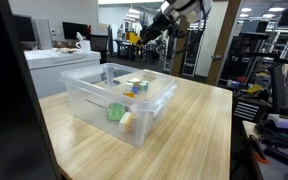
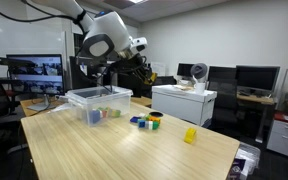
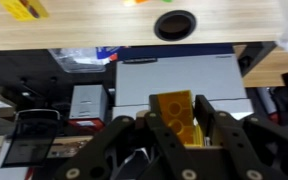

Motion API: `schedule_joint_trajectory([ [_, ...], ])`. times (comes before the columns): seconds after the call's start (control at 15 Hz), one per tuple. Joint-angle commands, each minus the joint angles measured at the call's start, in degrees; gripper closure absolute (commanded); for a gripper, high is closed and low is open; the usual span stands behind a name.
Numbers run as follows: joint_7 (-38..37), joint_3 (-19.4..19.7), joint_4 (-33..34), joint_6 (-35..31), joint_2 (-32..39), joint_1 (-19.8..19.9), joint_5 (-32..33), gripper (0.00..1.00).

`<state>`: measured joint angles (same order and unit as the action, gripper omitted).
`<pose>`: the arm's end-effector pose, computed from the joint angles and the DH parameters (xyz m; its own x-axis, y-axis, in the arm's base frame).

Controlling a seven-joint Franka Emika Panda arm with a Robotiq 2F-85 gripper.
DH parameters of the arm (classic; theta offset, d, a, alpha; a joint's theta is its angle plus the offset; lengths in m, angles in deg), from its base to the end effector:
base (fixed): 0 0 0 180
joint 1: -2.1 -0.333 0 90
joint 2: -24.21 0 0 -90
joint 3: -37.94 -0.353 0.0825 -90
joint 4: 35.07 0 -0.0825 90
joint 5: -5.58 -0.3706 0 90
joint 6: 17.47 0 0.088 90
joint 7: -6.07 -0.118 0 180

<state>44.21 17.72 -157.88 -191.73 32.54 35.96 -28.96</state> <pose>0.5720 -0.1915 0.4556 0.6941 -0.1404 0.7061 -0.1544 -0.9870 -0.0444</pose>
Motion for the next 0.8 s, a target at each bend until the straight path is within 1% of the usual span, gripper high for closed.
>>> schedule_joint_trajectory([
  [0.0,14.24,-11.23,-4.53,8.03,-8.60,4.37,-16.43,0.86],
  [0.07,21.22,-11.72,-6.55,12.49,-11.94,3.15,-24.25,0.86],
  [0.13,24.56,-11.23,-8.50,15.25,-13.87,2.42,-28.07,0.86],
  [0.27,28.74,-10.25,-12.13,19.02,-16.62,1.85,-31.37,0.86],
  [0.4,30.44,-9.68,-14.24,20.31,-17.97,1.77,-32.16,0.86],
  [0.47,30.47,-9.57,-15.22,20.59,-18.48,1.86,-30.97,0.36],
  [0.53,30.85,-9.33,-15.70,20.94,-18.62,1.89,-30.63,0.35],
  [0.73,31.06,-8.80,-15.90,21.01,-18.22,2.25,-29.02,0.15],
])
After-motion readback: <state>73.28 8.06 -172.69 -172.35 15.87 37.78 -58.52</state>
